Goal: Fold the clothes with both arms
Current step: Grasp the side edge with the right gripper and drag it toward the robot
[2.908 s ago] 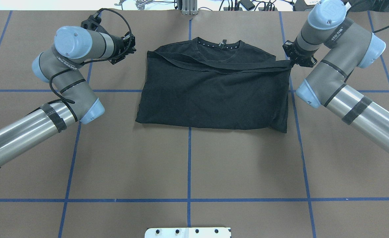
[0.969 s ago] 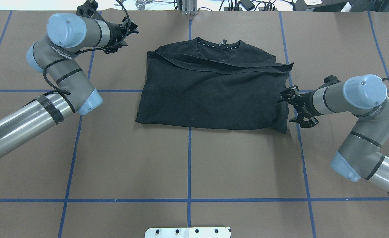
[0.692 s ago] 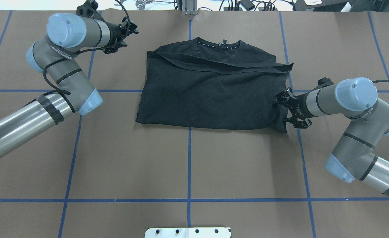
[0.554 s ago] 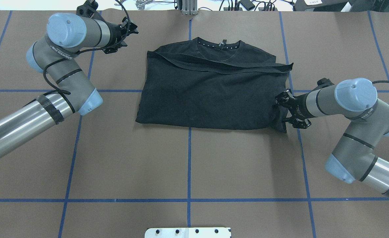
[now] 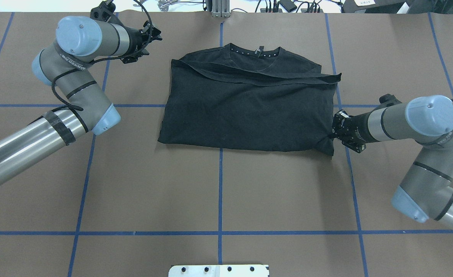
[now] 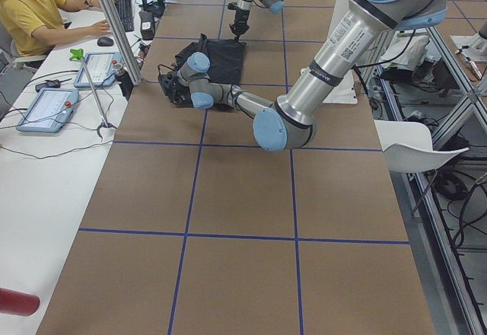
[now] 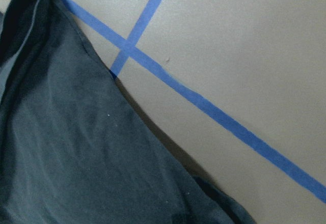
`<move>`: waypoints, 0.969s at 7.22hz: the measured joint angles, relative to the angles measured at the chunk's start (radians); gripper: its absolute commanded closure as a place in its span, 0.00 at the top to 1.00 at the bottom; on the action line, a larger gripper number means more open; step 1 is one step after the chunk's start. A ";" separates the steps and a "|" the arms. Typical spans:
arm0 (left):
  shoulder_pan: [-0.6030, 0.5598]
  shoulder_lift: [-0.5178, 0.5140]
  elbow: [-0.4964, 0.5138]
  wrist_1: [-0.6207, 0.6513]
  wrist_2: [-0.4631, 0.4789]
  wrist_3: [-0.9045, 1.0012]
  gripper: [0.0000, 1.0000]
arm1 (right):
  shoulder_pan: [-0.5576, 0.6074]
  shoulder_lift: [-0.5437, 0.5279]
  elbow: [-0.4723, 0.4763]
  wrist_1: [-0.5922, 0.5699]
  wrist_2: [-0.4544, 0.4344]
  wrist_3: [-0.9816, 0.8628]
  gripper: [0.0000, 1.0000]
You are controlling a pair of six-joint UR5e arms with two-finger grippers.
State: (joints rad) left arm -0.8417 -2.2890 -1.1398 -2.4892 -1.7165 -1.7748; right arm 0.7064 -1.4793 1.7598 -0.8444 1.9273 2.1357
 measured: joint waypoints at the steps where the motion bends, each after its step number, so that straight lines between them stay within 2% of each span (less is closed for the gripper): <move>1: 0.001 -0.001 0.000 0.001 0.000 0.000 0.69 | -0.009 -0.036 0.051 -0.001 0.003 0.016 0.00; 4: 0.001 -0.002 -0.001 0.004 0.000 0.000 0.69 | -0.060 -0.146 0.176 -0.005 0.022 0.042 0.00; 5: 0.001 -0.002 -0.004 0.005 0.000 0.000 0.69 | -0.114 -0.200 0.234 -0.007 0.025 0.057 0.00; 7: 0.001 -0.003 -0.011 0.006 -0.001 -0.001 0.69 | -0.273 -0.240 0.332 -0.011 0.043 0.134 0.00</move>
State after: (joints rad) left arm -0.8406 -2.2917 -1.1505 -2.4829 -1.7175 -1.7762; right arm 0.4337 -1.7197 2.0921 -0.8555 1.9704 2.2702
